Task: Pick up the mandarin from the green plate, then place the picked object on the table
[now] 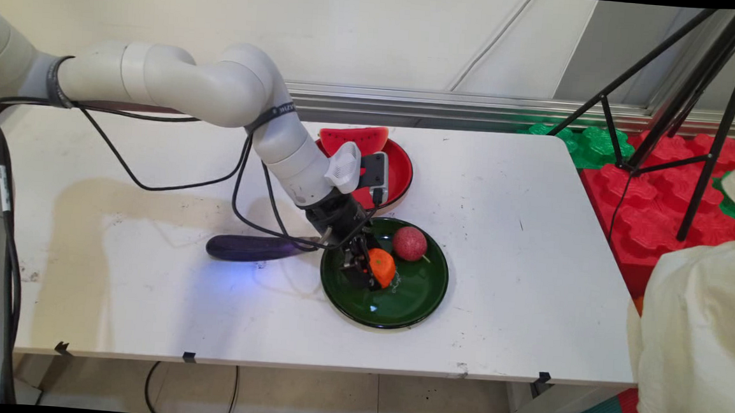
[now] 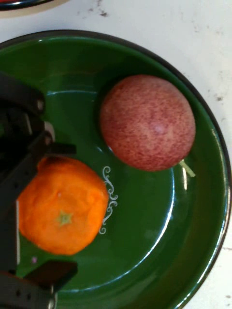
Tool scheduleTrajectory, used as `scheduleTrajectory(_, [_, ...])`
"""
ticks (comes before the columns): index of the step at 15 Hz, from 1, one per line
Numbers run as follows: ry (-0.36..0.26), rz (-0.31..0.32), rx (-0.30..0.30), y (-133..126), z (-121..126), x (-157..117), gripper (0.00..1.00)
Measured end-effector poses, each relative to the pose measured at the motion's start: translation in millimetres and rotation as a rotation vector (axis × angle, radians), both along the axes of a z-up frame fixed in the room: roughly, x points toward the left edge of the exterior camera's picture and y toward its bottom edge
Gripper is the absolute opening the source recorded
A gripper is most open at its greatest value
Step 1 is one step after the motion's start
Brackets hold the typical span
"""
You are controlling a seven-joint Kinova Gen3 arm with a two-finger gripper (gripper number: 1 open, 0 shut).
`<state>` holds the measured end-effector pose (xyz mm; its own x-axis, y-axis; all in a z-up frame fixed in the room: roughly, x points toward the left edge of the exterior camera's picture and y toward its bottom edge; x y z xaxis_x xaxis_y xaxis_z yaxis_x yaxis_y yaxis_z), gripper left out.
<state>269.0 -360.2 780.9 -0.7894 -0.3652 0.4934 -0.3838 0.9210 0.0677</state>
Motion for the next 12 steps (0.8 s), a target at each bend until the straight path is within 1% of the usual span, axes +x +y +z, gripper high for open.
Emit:
scheduleTrajectory(1, [0.001, -0.001, -0.001, -1.2, -0.6, -1.0, 0.0])
scheduleTrajectory(8, [0.008, -0.01, -0.004, -3.4, -0.2, -1.9, 0.0])
scheduleTrajectory(12, [0.02, 0.0, -0.008, -0.9, 5.9, 4.5, 0.0])
